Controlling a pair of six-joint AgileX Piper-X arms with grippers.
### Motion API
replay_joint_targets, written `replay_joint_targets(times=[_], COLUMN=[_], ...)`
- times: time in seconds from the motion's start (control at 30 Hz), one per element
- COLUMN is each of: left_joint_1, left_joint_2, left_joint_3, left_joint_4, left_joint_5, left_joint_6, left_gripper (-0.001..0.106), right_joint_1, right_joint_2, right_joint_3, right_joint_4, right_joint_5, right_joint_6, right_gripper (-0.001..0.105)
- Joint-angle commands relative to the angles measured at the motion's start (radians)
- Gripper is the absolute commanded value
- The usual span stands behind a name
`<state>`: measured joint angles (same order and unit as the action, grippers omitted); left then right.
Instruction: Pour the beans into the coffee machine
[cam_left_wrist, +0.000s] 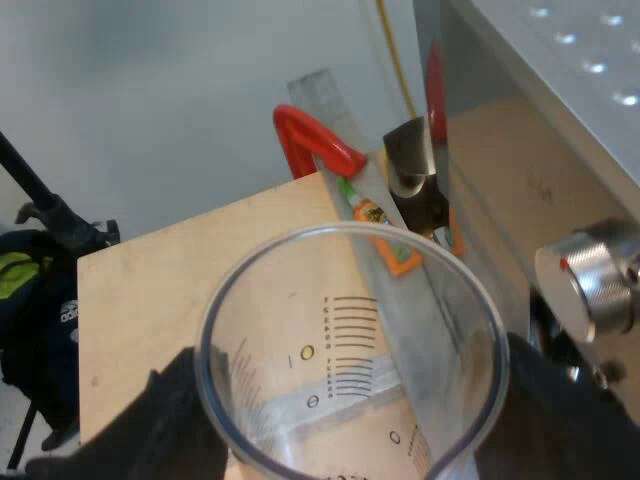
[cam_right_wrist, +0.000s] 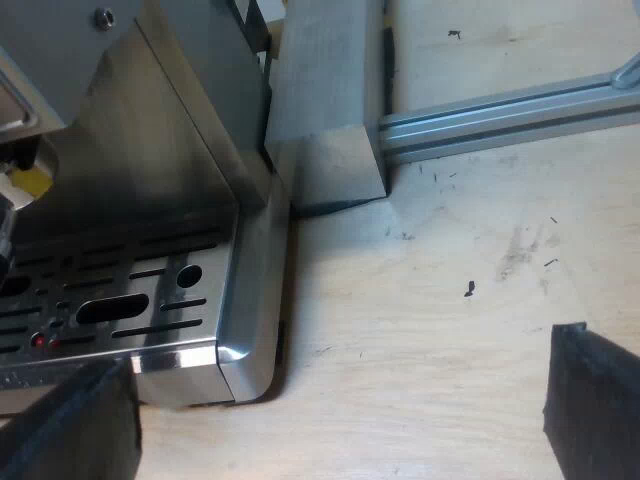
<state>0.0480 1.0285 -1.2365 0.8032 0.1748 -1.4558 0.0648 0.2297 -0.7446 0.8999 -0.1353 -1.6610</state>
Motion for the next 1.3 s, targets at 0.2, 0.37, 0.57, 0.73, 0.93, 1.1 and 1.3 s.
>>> replay_joint_targets(times=[0.2,0.37,0.57,0.73,0.93,1.1,1.3], left_joint_1=[-0.001,-0.001,0.003,0.081,0.09,0.09,0.09], left_joint_2=[-0.1,-0.178,-0.234,-0.265,-0.265,-0.265,-0.265], left_joint_3=[0.156,0.266,0.331,0.383,0.43,0.49,0.602], left_joint_4=[-0.031,-0.087,-0.128,-0.172,-0.199,-0.227,-0.316], left_joint_5=[0.017,-0.009,-0.007,0.07,0.076,0.076,0.076], left_joint_6=[-0.013,-0.014,-0.031,-0.124,-0.141,-0.141,-0.159], left_gripper=[0.021,0.021,0.021,0.021,0.021,0.021,0.021], right_joint_1=[-0.001,-0.001,-0.001,-0.001,-0.001,-0.001,-0.001], right_joint_2=[-0.004,-0.004,-0.004,-0.004,-0.004,-0.004,-0.004], right_joint_3=[-0.01,-0.01,-0.01,-0.01,-0.01,-0.01,-0.01], right_joint_4=[0.002,0.002,0.002,0.002,0.002,0.002,0.002], right_joint_5=[-0.008,-0.02,-0.026,-0.026,-0.026,-0.026,-0.026], right_joint_6=[-0.012,-0.012,-0.012,-0.012,-0.012,-0.012,-0.012], right_gripper=[0.082,0.082,0.082,0.082,0.082,0.082,0.082])
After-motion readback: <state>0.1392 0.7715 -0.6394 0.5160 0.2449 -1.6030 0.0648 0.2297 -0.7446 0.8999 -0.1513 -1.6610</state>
